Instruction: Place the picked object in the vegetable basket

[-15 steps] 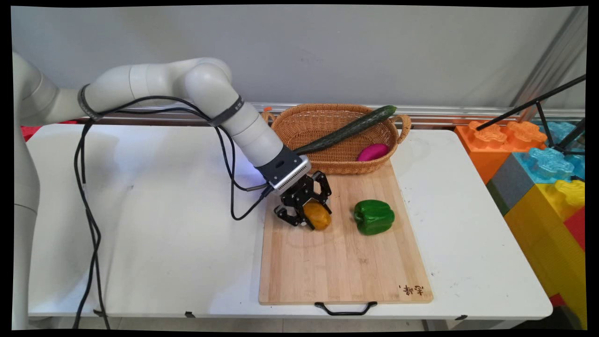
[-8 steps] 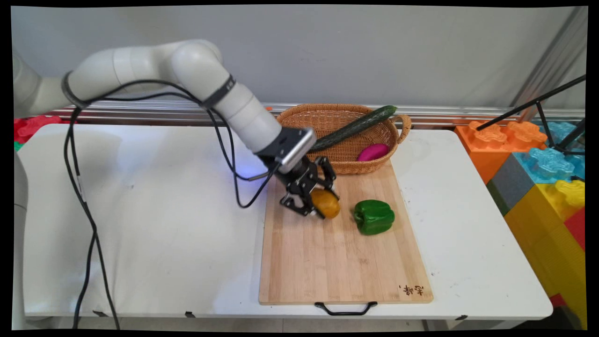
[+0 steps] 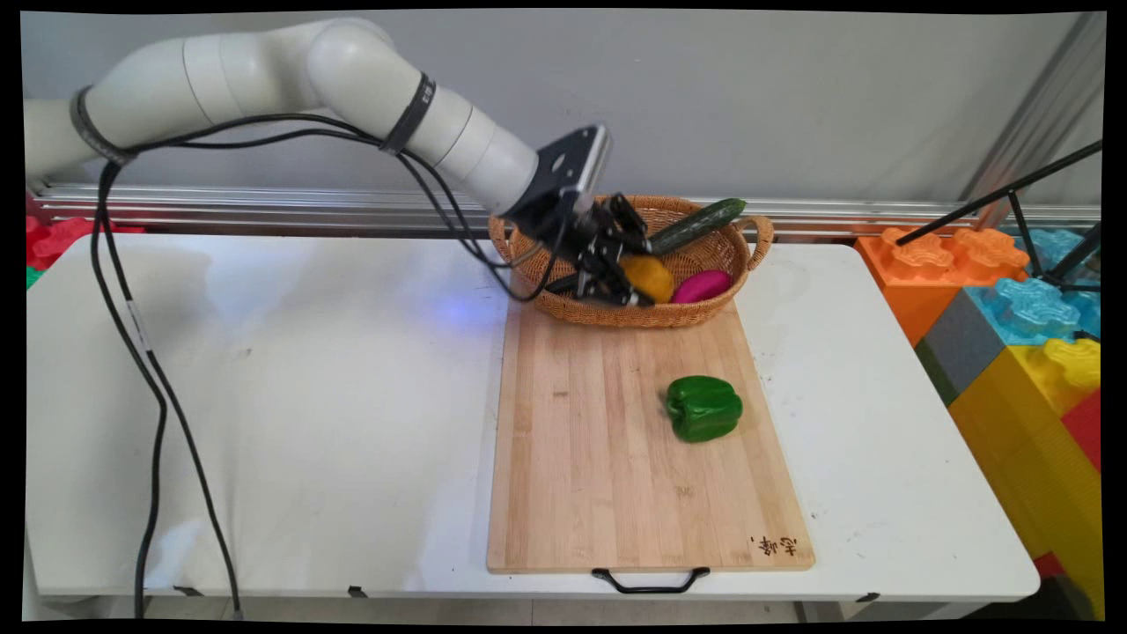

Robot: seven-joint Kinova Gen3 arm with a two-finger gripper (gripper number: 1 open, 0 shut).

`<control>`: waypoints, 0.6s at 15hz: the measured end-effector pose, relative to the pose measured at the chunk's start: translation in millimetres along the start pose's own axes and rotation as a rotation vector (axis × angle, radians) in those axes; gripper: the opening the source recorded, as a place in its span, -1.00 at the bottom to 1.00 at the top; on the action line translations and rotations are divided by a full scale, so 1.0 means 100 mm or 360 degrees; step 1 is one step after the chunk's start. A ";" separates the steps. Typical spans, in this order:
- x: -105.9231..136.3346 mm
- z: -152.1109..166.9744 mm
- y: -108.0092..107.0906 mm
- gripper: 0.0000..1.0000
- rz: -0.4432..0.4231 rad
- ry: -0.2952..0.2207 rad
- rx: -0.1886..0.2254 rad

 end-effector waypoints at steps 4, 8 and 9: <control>-0.09 -0.01 -0.23 -1.00 -0.0169 -0.0044 0.0191; -0.28 0.02 -0.50 -1.00 -0.0355 -0.0126 0.0408; -0.35 0.03 -0.57 -1.00 -0.0414 -0.0165 0.0464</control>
